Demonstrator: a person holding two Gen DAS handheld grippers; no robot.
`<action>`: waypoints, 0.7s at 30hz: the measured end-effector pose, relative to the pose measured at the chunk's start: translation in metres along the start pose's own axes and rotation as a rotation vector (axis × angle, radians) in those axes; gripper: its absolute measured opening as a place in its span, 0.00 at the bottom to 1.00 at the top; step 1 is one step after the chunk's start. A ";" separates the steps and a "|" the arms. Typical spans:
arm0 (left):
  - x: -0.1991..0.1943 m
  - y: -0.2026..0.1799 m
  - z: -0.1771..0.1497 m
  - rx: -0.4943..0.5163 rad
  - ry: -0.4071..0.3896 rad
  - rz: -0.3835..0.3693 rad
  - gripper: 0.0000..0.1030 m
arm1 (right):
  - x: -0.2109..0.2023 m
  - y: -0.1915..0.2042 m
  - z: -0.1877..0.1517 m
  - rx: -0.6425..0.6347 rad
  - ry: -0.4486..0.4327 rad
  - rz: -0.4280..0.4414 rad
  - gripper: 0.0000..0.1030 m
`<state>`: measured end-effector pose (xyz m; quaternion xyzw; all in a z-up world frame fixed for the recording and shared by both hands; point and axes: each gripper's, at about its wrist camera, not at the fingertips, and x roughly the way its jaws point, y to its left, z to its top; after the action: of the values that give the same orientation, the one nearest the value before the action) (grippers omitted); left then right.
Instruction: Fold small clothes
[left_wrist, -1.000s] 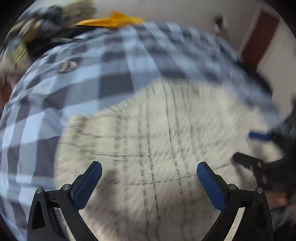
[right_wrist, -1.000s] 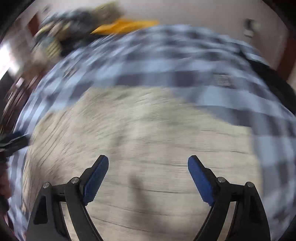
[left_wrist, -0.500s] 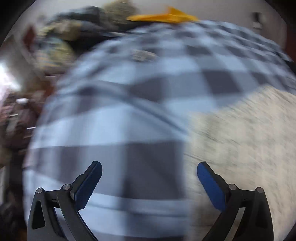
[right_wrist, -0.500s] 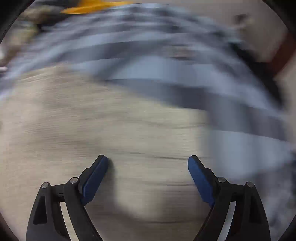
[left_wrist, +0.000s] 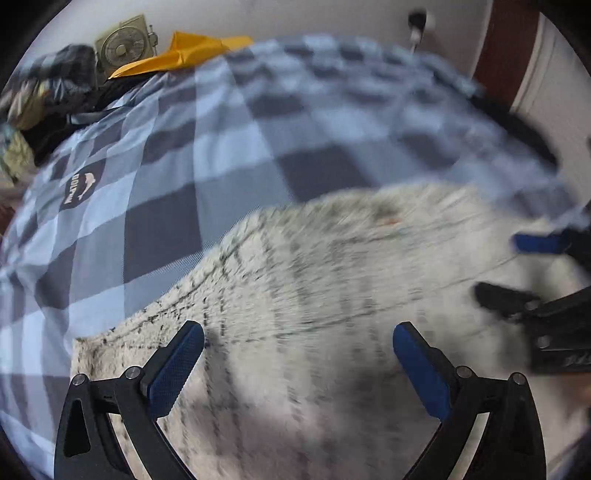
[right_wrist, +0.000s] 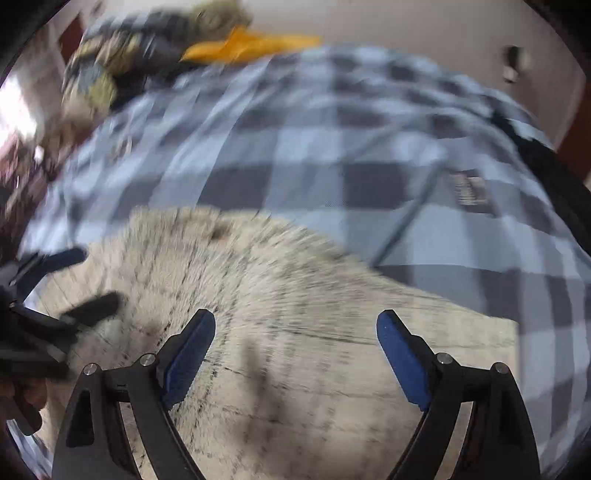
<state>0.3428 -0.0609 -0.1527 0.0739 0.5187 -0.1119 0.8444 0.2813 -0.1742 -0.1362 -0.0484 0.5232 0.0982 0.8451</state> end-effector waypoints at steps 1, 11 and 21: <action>0.005 0.006 -0.001 -0.002 0.013 -0.021 1.00 | 0.011 -0.005 0.003 -0.014 0.031 -0.008 0.85; -0.037 0.141 -0.017 -0.145 0.061 0.300 1.00 | 0.017 -0.134 -0.022 -0.082 0.078 -0.339 0.86; -0.167 0.152 -0.138 -0.437 -0.027 0.148 1.00 | -0.130 -0.139 -0.074 0.132 -0.088 -0.268 0.87</action>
<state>0.1915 0.1374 -0.0641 -0.0743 0.5124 0.0643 0.8531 0.1899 -0.3390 -0.0558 -0.0577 0.4798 -0.0481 0.8742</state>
